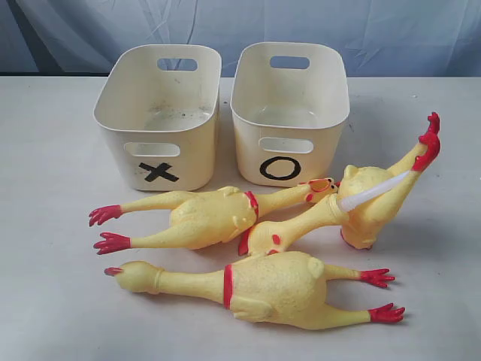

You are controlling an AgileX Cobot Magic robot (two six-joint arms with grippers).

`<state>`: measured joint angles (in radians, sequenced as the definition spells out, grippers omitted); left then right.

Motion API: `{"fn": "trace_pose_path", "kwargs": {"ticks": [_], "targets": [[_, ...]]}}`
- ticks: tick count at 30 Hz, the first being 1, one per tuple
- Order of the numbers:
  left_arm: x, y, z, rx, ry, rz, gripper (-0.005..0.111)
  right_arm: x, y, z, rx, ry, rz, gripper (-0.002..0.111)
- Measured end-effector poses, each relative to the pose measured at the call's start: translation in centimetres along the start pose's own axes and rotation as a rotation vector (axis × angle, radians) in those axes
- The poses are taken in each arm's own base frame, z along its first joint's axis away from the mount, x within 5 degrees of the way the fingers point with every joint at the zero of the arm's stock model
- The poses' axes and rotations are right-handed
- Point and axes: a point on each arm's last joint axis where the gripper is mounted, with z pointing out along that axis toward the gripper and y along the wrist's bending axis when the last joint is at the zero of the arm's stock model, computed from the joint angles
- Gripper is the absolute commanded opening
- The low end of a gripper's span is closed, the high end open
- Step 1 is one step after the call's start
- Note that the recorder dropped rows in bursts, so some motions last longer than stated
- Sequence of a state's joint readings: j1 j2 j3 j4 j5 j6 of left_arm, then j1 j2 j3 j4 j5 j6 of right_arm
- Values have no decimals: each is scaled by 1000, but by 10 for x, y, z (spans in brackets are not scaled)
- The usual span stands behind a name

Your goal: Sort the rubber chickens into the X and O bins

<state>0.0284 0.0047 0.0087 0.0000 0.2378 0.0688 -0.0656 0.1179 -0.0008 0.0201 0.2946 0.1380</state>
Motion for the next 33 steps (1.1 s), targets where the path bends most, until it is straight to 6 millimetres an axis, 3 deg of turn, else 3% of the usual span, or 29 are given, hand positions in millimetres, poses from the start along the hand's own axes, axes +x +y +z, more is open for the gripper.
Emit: {"fn": "trace_pose_path", "kwargs": {"ticks": [12, 18, 24, 30, 33], "targets": [[0, 0, 0, 0, 0, 0, 0, -1, -1, 0, 12, -16, -53, 0], [0, 0, 0, 0, 0, 0, 0, -16, 1, -1, -9, -177, -76, 0], [0, 0, 0, 0, 0, 0, 0, -53, 9, -18, -90, -629, -32, 0], [0, 0, 0, 0, 0, 0, 0, -89, 13, -71, -223, -1319, 19, 0], [0, 0, 0, 0, 0, 0, 0, -109, 14, -97, -253, -1514, 46, 0]]}}
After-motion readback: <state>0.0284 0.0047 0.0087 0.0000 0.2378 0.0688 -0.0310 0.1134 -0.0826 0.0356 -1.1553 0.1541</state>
